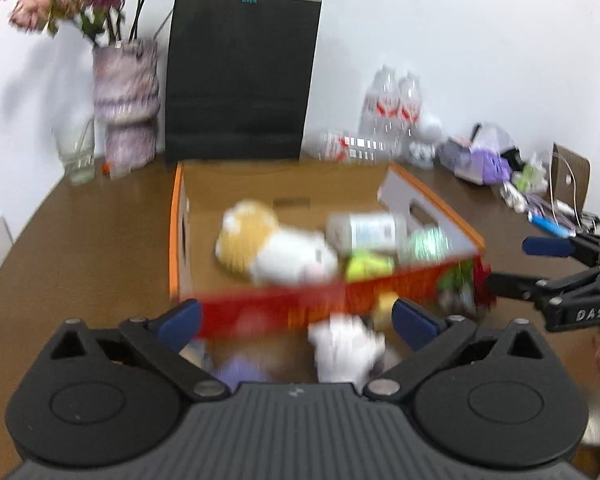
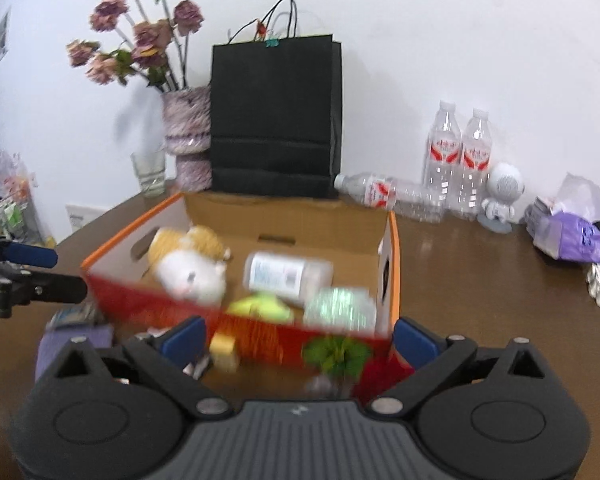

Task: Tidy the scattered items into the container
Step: 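Lift both items over the box and open both grippers to drop them, then grasp the purple drawstring pouch with the left gripper while the right grasps a clear packet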

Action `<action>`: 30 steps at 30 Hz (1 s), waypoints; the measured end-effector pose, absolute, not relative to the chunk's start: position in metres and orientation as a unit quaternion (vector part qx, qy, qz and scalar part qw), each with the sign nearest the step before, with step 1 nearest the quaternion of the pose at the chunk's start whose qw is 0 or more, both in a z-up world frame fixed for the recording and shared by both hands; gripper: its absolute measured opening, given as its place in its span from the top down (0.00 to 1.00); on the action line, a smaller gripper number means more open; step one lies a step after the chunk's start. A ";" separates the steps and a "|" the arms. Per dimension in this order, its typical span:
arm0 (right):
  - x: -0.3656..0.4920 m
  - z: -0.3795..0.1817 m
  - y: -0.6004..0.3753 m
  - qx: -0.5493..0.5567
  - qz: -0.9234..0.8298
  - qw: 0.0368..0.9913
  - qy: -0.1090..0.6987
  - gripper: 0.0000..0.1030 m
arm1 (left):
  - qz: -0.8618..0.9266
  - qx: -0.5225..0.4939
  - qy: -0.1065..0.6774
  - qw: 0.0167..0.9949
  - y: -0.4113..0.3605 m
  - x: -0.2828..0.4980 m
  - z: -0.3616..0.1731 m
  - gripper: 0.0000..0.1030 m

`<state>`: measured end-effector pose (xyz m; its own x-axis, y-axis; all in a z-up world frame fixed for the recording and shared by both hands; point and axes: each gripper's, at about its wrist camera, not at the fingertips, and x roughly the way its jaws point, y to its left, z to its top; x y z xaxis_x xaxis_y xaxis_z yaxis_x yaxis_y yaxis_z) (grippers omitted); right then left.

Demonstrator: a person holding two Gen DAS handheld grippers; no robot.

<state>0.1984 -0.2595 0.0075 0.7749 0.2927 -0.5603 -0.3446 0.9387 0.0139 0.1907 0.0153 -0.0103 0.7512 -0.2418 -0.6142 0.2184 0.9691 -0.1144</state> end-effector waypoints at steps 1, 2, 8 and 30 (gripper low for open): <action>0.190 0.002 -0.261 -0.047 0.170 0.939 0.294 0.02 | -0.122 -0.020 0.339 0.933 0.018 0.184 -0.016 0.00; 0.182 -0.003 -0.262 -0.051 0.170 0.938 0.297 0.03 | -0.122 -0.022 0.347 0.929 0.021 0.177 -0.022 0.00; 0.153 -0.049 -0.253 -0.063 0.166 0.928 0.327 0.08 | -0.142 -0.045 0.382 0.912 0.027 0.138 -0.065 0.00; 0.148 -0.067 -0.252 -0.017 0.133 0.926 0.353 0.93 | -0.114 0.015 0.329 0.937 0.006 0.124 -0.082 0.77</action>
<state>0.1485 -0.2523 -0.0670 0.7148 0.2348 -0.6588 -0.2592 0.9638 0.0624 0.1237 0.0064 -0.0815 0.7578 -0.2033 -0.6200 0.2228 0.9737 -0.0471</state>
